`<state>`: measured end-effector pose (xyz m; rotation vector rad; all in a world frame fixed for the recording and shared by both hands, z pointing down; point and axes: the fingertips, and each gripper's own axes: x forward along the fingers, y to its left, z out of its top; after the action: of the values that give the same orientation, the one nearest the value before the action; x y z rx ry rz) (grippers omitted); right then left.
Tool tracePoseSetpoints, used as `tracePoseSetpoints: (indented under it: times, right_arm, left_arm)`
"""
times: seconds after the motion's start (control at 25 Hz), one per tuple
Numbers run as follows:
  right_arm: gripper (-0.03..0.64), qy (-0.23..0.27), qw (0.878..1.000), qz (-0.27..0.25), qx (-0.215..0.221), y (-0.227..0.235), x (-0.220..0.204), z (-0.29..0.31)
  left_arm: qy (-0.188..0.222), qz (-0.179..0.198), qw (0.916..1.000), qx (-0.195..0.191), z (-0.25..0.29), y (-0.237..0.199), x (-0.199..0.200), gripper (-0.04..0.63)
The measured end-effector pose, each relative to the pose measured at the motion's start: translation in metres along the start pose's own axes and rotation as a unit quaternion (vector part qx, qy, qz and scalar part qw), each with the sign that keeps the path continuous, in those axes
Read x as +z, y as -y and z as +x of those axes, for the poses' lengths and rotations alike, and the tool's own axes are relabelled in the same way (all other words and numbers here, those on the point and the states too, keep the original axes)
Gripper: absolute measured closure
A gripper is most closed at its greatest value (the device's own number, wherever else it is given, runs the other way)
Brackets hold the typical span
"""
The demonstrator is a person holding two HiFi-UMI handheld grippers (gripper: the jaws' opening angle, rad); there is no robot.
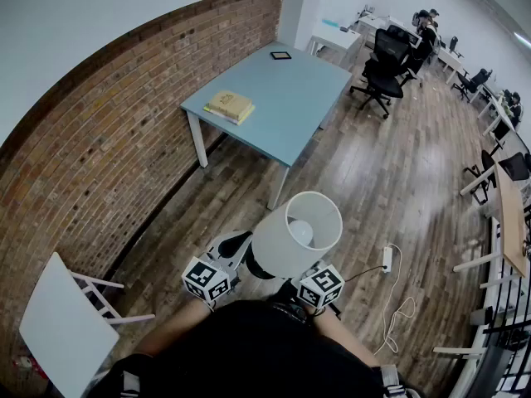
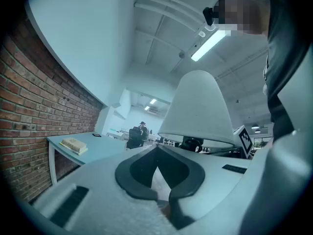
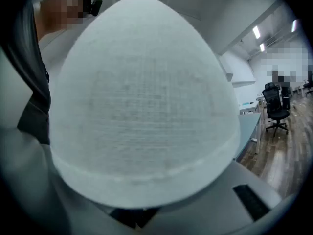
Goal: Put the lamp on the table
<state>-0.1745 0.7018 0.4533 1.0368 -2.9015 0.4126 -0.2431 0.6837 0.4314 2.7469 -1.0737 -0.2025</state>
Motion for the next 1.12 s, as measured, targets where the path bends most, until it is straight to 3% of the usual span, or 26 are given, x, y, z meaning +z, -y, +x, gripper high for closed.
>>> tracePoseSetpoints:
  times: [0.52, 1.12]
  right_arm:
    - [0.499, 0.005, 1.000, 0.013, -0.013, 0.087, 0.012, -0.013]
    - [0.497, 0.004, 1.000, -0.006, -0.028, 0.265, 0.058, -0.082]
  left_arm:
    - [-0.015, -0.002, 0.9999, -0.006, 0.086, -0.005, -0.013, 0.586]
    - [-0.026, -0.004, 0.9991, -0.034, 0.294, 0.032, -0.032, 0.586]
